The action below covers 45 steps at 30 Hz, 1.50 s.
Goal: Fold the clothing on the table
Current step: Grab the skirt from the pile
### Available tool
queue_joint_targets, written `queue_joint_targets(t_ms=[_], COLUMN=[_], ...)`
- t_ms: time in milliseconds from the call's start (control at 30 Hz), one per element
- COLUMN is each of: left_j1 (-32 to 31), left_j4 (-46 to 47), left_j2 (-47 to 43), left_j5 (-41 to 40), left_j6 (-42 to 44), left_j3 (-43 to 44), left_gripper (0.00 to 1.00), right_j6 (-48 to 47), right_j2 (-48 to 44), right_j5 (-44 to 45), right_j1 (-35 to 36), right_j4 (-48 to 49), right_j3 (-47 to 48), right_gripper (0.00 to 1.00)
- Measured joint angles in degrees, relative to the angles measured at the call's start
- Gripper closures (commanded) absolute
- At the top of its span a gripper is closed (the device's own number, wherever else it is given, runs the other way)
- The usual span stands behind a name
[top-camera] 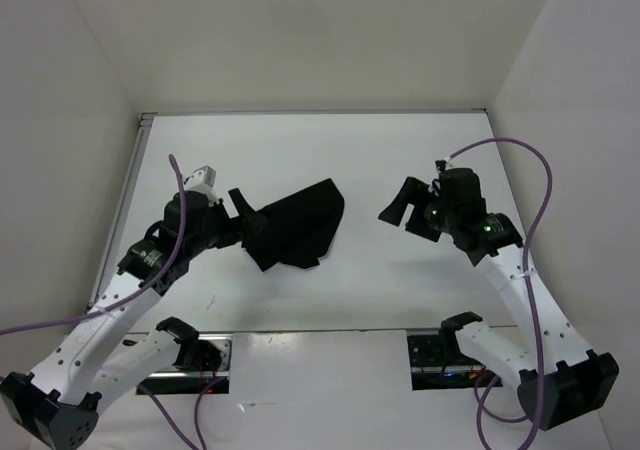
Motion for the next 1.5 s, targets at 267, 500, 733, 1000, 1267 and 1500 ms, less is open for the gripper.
queue_joint_targets(t_ms=[267, 500, 733, 1000, 1267, 1500], left_j1=[0.0, 0.0, 0.0, 0.1, 0.5, 0.5], left_j4=[-0.2, -0.7, -0.7, -0.7, -0.9, -1.0], left_j2=[8.7, 10.3, 5.9, 6.1, 7.9, 6.9], left_j5=[0.6, 2.5, 2.4, 2.5, 2.2, 1.6], left_j6=[1.7, 1.8, 1.6, 1.4, 1.4, 1.3], left_j3=[1.4, 1.5, 1.5, 1.5, 1.4, 1.4], left_gripper=[0.0, 0.0, 0.0, 0.0, 0.0, 0.0], right_j6=[5.7, 7.7, 7.8, 9.4, 11.2, 9.6], right_j2=[9.9, 28.2, 43.3, 49.5, 56.5, 51.5], right_j5=[-2.4, -0.4, -0.8, -3.8, -7.3, -0.8], right_j1=[0.4, 5.4, 8.9, 13.0, 23.3, 17.4], right_j4=[5.3, 13.7, 19.2, 23.7, 27.5, 18.4], right_j3=[-7.8, -5.4, 1.6, 6.1, 10.1, 9.0], right_gripper=[0.17, 0.18, 0.19, 0.24, 1.0, 1.0])
